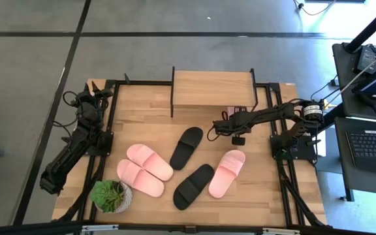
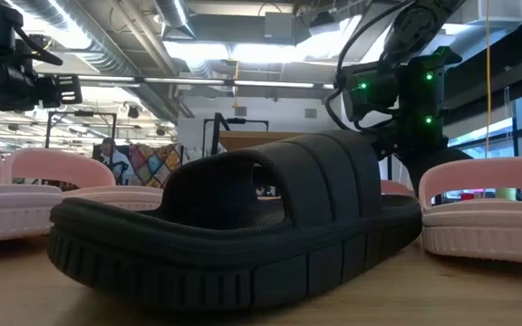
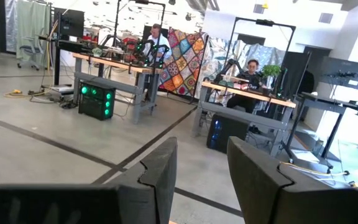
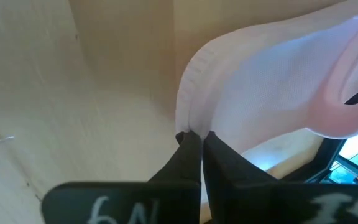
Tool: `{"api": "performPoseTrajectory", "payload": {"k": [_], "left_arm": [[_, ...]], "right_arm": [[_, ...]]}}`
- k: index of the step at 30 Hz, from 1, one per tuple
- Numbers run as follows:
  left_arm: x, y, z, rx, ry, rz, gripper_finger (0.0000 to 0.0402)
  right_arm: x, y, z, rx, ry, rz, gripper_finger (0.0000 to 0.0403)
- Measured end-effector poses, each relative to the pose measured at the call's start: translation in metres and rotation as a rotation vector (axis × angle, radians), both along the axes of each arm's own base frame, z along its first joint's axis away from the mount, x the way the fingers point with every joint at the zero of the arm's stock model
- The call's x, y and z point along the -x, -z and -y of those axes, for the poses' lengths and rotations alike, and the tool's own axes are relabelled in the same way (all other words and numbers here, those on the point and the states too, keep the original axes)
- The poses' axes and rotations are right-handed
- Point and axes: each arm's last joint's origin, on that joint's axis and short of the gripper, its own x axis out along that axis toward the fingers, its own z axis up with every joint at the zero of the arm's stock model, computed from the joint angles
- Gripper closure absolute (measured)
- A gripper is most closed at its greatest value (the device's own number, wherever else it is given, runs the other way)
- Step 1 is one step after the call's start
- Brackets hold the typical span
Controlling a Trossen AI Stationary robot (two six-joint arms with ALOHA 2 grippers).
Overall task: Pick and place slides into the shelf
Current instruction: Put the pink slipper under the shelf
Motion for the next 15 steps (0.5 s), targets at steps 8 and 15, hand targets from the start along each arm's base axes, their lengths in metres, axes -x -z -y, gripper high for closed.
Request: {"api": "performPoseTrajectory", "payload": {"k": [8,15], "left_arm": [[0.0000,0.0000,0.0000,0.000,0.000,0.000,0.0267],[0.0000,0.0000,0.0000,0.000,0.000,0.000,0.0267]], "right_arm": [[0.0004,0.0000,-0.0001,0.001,0.002,-0.004,0.0379],[-0.0001,0.0005,-0.0028,-0.032,0.004,0.004,0.0331]]}}
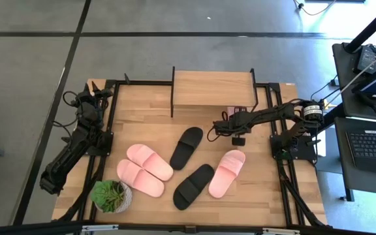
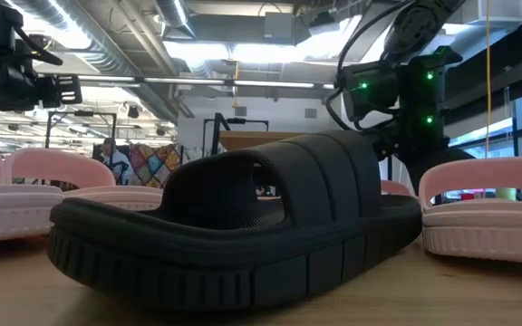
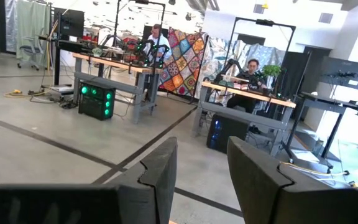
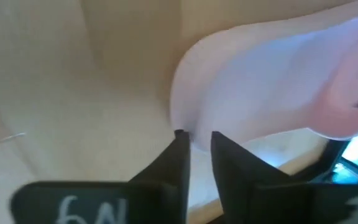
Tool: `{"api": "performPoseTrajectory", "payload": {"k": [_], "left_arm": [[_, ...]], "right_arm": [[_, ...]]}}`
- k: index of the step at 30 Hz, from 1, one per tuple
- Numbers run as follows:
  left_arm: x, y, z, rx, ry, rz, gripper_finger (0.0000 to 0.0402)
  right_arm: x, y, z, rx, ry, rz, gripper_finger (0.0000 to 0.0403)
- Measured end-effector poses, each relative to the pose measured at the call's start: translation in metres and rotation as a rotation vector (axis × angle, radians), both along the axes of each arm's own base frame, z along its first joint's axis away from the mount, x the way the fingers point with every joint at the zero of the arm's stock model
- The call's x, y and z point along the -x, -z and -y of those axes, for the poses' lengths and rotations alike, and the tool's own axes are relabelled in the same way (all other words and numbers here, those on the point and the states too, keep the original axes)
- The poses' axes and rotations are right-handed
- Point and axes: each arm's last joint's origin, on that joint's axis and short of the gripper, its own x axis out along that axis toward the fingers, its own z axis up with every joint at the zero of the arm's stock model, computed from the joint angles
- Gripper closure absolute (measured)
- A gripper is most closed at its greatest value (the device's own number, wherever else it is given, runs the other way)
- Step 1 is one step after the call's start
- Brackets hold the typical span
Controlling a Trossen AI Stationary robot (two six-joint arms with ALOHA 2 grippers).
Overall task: Pick and place slides into the shelf
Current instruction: Put the pink slipper under the shelf
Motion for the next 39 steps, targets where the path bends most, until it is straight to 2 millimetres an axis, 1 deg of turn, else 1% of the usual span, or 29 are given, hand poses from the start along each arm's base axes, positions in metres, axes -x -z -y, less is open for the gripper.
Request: {"api": "performPoseTrajectory", "payload": {"k": [7,10,13,15,17,20,22,24,25,29,31,36,39], "left_arm": [[0.000,0.000,0.000,0.000,0.000,0.000,0.0267],[0.000,0.000,0.000,0.000,0.000,0.000,0.0267],[0.000,0.000,0.000,0.000,0.000,0.000,0.0267],[0.000,0.000,0.000,0.000,0.000,0.000,0.0267],[0.000,0.000,0.000,0.001,0.000,-0.001,0.0267],[0.000,0.000,0.000,0.001,0.000,0.000,0.0267],[0.000,0.000,0.000,0.001,0.000,-0.001,0.0267],[0.000,0.000,0.000,0.000,0.000,0.000,0.0267],[0.000,0.000,0.000,0.001,0.000,0.000,0.0267],[0.000,0.000,0.000,0.001,0.000,0.000,0.0267],[0.000,0.000,0.000,0.000,0.000,0.000,0.0267],[0.000,0.000,0.000,0.001,0.000,-0.001,0.0267],[0.000,0.000,0.000,0.003,-0.001,-0.007,0.0267]], "right_arm": [[0.000,0.000,0.000,0.004,0.069,0.030,0.0246],[0.001,-0.001,-0.002,0.001,0.075,0.025,0.0223],[-0.004,-0.008,-0.008,-0.005,0.084,0.037,0.0212],[-0.010,-0.017,-0.015,-0.018,0.078,0.059,0.0209],[-0.017,-0.030,-0.020,-0.019,0.116,0.108,0.0208],[-0.028,-0.057,-0.029,-0.076,0.266,0.203,0.0208],[-0.035,-0.075,-0.036,-0.156,0.384,0.264,0.0208],[-0.042,-0.089,-0.045,-0.228,0.471,0.328,0.0208],[-0.046,-0.096,-0.050,-0.265,0.480,0.359,0.0208],[-0.053,-0.111,-0.078,-0.311,0.402,0.430,0.0208],[-0.052,-0.112,-0.092,-0.321,0.393,0.440,0.0208],[-0.040,-0.108,-0.128,-0.318,0.504,0.447,0.0208],[-0.032,-0.106,-0.150,-0.300,0.563,0.480,0.0208]]}}
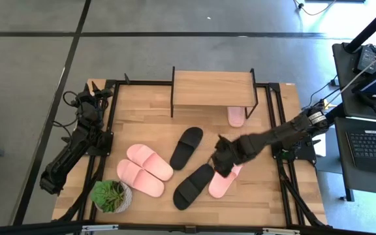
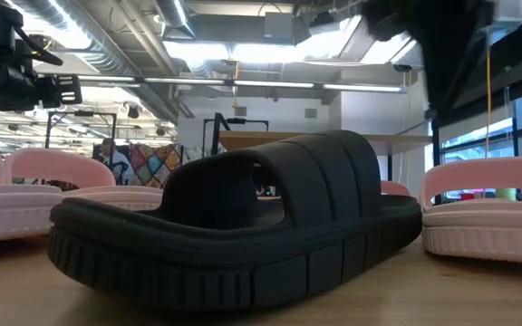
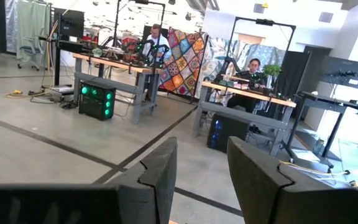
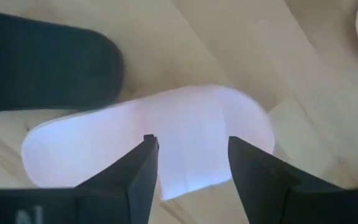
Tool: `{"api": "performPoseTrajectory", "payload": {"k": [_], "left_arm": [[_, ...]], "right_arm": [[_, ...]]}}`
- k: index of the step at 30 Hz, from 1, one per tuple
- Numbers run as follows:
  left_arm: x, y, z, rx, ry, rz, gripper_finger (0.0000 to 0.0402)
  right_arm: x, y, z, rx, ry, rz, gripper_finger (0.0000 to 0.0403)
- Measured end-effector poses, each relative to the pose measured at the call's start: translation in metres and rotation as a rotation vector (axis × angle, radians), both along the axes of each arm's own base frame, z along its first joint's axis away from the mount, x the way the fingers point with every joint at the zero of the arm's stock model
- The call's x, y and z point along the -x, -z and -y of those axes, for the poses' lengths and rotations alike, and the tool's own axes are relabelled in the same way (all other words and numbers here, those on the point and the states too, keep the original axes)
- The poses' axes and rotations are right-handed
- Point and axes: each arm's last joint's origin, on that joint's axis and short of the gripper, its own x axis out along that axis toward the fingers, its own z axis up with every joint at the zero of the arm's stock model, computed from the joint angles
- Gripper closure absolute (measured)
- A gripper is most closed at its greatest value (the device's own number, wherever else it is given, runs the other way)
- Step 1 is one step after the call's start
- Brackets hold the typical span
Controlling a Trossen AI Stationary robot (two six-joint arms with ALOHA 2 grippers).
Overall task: Pick and place slides into the shelf
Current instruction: Put the pink slipper under the shelf
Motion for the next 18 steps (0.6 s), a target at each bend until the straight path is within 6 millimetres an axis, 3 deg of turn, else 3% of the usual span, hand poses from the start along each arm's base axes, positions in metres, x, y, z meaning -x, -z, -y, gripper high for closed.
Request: {"api": "performPoseTrajectory", "payload": {"k": [8,18], "left_arm": [[0.000,0.002,0.000,0.023,0.000,-0.013,0.0267],[-0.001,0.007,-0.001,0.075,0.000,-0.041,0.0267]], "right_arm": [[0.015,0.007,-0.047,0.099,-0.083,0.070,0.0217],[0.025,0.042,-0.086,0.198,-0.263,-0.031,0.0251]]}}
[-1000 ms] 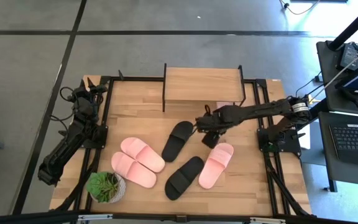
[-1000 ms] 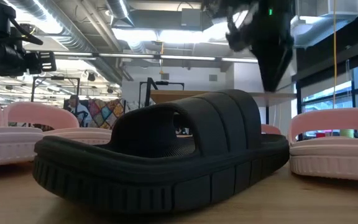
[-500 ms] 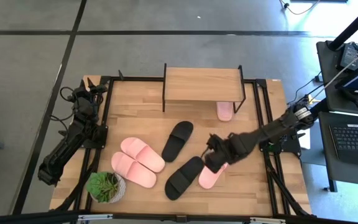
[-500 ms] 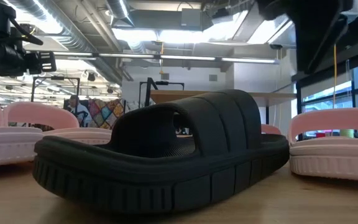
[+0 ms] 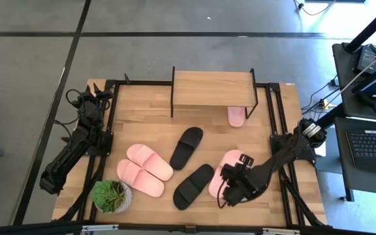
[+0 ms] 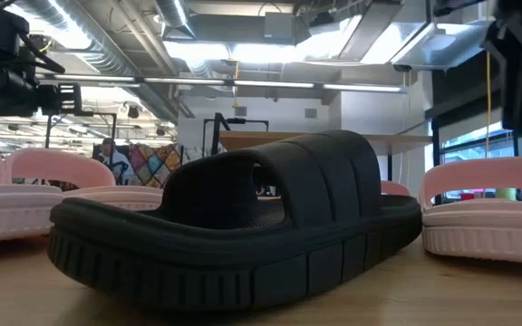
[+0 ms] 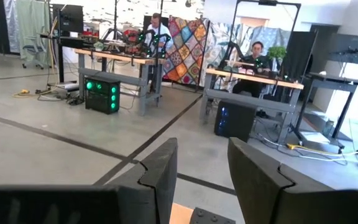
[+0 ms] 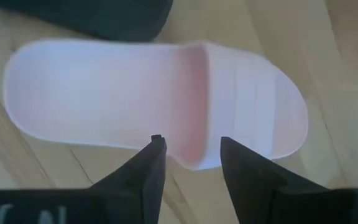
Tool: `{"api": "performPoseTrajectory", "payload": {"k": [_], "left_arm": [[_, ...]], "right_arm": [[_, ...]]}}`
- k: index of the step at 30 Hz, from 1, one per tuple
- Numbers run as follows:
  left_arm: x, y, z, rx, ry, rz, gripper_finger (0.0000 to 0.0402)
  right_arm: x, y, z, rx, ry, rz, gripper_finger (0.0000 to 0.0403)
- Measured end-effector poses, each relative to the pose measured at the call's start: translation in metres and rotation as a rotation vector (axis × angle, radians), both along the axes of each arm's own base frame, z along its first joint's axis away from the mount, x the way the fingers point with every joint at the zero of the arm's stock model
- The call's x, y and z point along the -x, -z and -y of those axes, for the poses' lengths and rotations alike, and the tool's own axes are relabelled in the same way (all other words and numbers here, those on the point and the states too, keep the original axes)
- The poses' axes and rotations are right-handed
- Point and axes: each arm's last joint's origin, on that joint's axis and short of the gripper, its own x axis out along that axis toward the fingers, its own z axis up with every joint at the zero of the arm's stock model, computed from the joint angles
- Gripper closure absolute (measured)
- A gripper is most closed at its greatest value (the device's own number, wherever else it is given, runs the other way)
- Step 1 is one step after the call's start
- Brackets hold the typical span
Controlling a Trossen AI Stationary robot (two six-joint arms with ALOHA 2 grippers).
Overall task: Pick and place slides into the shelf
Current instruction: Put the pink slipper under the shelf
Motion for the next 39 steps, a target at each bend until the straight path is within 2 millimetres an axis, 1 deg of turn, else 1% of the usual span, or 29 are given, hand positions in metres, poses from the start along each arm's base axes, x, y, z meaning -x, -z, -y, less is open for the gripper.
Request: {"api": "performPoseTrajectory", "payload": {"k": [3,8,15,19,27,30,33,36,39], "left_arm": [[0.000,0.000,0.000,0.000,0.000,0.000,0.0267],[0.000,0.000,0.000,0.001,0.000,-0.001,0.0267],[0.000,0.000,0.000,0.001,0.000,-0.001,0.0267],[0.000,0.000,0.000,0.001,0.000,-0.001,0.0267],[0.000,0.000,0.000,0.001,0.000,-0.001,0.0267],[0.000,0.000,0.000,0.001,0.000,-0.001,0.0267],[0.000,0.000,0.000,0.001,0.000,0.000,0.0267],[0.000,0.000,0.000,0.001,0.000,-0.001,0.0267],[0.000,0.000,0.000,0.001,0.000,-0.001,0.0267]], "right_arm": [[0.001,0.008,-0.005,0.019,-0.013,-0.025,0.0257],[0.001,0.016,-0.005,0.057,-0.015,-0.070,0.0262],[0.003,0.016,-0.001,0.081,-0.010,-0.100,0.0262],[0.001,0.016,-0.003,0.065,-0.009,-0.083,0.0262],[0.001,0.016,-0.004,0.030,-0.037,-0.112,0.0261],[0.001,0.017,-0.005,0.027,-0.081,-0.117,0.0247],[0.001,0.017,-0.005,0.032,-0.079,-0.115,0.0218],[-0.001,0.016,-0.005,0.053,-0.058,-0.068,0.0190],[-0.003,0.017,-0.005,0.051,-0.089,-0.065,0.0172]]}}
